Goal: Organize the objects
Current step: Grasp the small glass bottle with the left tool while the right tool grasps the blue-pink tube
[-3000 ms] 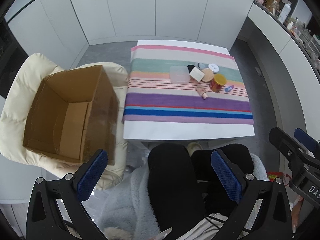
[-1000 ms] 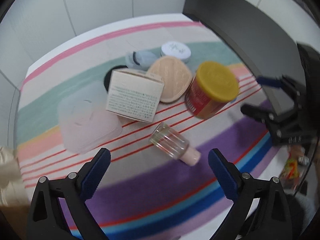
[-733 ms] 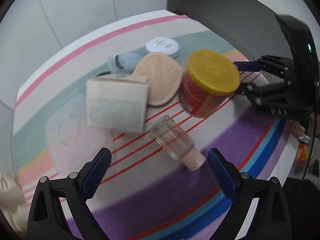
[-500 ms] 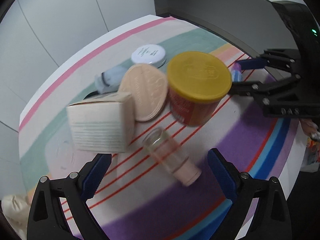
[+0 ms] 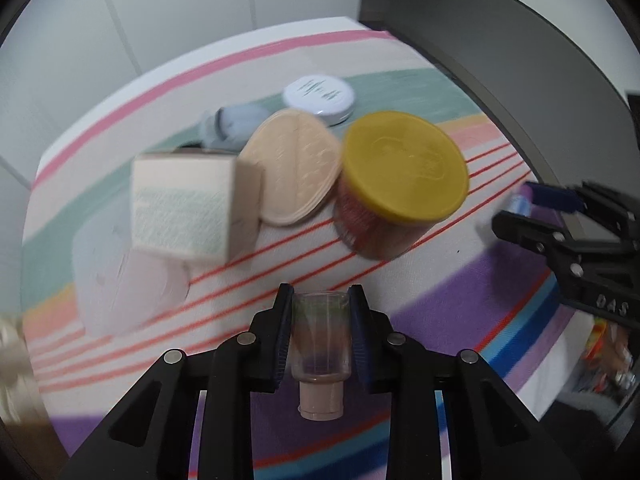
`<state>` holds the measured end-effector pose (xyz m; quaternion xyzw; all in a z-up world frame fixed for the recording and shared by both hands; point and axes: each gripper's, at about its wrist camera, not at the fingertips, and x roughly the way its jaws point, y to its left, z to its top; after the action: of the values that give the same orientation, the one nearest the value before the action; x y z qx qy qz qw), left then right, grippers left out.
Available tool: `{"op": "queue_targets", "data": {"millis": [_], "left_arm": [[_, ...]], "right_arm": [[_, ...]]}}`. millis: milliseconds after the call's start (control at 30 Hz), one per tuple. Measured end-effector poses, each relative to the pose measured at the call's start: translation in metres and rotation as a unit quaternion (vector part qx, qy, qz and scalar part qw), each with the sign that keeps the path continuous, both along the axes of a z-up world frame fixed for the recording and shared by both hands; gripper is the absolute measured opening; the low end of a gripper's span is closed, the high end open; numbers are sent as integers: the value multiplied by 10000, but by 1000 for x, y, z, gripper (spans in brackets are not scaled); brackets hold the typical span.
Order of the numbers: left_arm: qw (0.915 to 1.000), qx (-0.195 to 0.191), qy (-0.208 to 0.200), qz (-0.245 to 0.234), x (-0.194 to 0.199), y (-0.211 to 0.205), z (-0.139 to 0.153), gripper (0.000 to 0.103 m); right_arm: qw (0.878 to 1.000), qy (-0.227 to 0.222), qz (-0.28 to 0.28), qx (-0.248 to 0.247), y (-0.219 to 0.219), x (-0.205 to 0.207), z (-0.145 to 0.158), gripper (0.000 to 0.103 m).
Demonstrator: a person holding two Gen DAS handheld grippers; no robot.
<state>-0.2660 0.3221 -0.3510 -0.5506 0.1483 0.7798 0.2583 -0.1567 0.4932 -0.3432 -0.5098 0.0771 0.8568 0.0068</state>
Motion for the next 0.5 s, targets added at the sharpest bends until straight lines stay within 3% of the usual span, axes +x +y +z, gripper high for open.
{"op": "queue_targets", "data": {"millis": [167, 333, 500], "left_arm": [[9979, 92, -175, 618, 2, -24, 22, 28], [9942, 206, -36, 1059, -3, -42, 61, 28], [9901, 247, 289, 1354, -8, -57, 111, 28]], "right_arm": [[9998, 39, 107, 132, -20, 4, 21, 61], [9997, 17, 15, 248, -32, 2, 48, 61], [9966, 7, -63, 817, -49, 0, 82, 61]]}}
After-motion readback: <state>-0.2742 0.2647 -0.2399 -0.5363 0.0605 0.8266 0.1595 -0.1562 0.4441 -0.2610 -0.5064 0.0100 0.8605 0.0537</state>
